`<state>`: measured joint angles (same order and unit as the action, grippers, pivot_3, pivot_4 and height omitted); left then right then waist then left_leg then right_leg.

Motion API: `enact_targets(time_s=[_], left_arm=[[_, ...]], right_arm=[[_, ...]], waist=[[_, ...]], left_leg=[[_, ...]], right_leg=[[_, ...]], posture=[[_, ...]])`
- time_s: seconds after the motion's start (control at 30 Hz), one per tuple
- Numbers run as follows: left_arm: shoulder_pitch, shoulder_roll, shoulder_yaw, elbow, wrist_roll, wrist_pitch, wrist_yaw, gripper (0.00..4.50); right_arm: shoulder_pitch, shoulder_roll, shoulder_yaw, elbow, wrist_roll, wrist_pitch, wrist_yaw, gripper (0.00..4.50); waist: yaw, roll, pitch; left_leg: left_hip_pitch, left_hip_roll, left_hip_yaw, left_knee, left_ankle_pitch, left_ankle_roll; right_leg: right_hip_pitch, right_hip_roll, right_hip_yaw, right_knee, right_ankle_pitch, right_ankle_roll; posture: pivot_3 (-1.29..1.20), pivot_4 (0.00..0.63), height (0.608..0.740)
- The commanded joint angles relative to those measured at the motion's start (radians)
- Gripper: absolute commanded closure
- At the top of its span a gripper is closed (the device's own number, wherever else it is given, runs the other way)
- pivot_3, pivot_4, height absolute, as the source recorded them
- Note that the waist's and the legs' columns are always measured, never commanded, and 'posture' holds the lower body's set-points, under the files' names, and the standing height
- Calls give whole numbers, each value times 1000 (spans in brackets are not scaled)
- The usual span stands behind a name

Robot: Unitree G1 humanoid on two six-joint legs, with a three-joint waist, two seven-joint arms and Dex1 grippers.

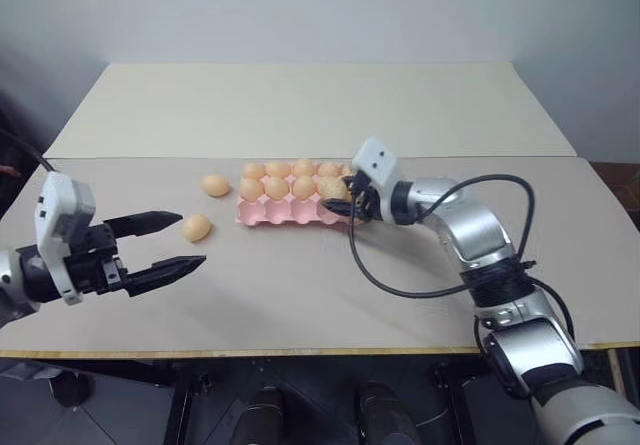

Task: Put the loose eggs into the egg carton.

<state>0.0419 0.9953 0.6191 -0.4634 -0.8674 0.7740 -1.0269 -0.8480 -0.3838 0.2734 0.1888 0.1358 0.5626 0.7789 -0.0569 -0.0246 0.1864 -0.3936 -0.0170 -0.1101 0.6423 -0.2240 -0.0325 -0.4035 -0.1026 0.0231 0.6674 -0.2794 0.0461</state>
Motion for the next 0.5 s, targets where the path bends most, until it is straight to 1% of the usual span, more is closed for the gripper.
enact_targets(time_s=[0.03, 0.1, 0.13, 0.27, 0.37, 0.5], left_arm=[[11, 4, 52, -29, -10, -15, 2, 0], [17, 4, 54, -31, -8, -16, 2, 0], [18, 5, 55, -30, -8, -17, 2, 0], [9, 10, 46, -12, -3, -23, -6, 0], [-7, 14, 27, 16, 9, -33, -12, 0], [-32, 24, 13, 68, 31, -55, -31, 0]], right_arm=[[-29, 20, 0, 36, -20, -44, 3, 1028], [-29, 34, -8, 37, -24, -47, -4, 328], [-27, 37, -13, 22, -25, -46, -8, 58], [-10, 12, -59, -100, -9, -1, -14, 24], [31, -46, -131, -235, 40, 59, 2, 24], [175, -202, -234, -409, 95, 79, 60, 24]], waist=[[-1, 0, 0], [-1, 0, 0], [-1, 0, 0], [-2, 0, 0], [3, 0, 0], [24, 0, 0]], left_leg=[[0, 0, 0, 0, 0, 0], [0, 0, 0, 0, 0, 0], [0, 0, 0, 0, 0, 0], [0, 0, 0, 0, 0, 0], [0, 0, 0, 0, 0, 0], [0, 0, 0, 0, 0, 0]], right_leg=[[0, 0, 0, 0, 0, 0], [-1, 0, 0, 1, 0, 0], [-1, 0, 0, 1, 0, 0], [-1, 0, 1, 2, 0, 0], [-2, 0, 1, 2, 0, 0], [0, 0, 0, 0, 0, 0]], posture=[[0, 150, 740], [0, 150, 740], [0, 150, 740], [0, 150, 740], [0, 150, 740], [0, 150, 740]])
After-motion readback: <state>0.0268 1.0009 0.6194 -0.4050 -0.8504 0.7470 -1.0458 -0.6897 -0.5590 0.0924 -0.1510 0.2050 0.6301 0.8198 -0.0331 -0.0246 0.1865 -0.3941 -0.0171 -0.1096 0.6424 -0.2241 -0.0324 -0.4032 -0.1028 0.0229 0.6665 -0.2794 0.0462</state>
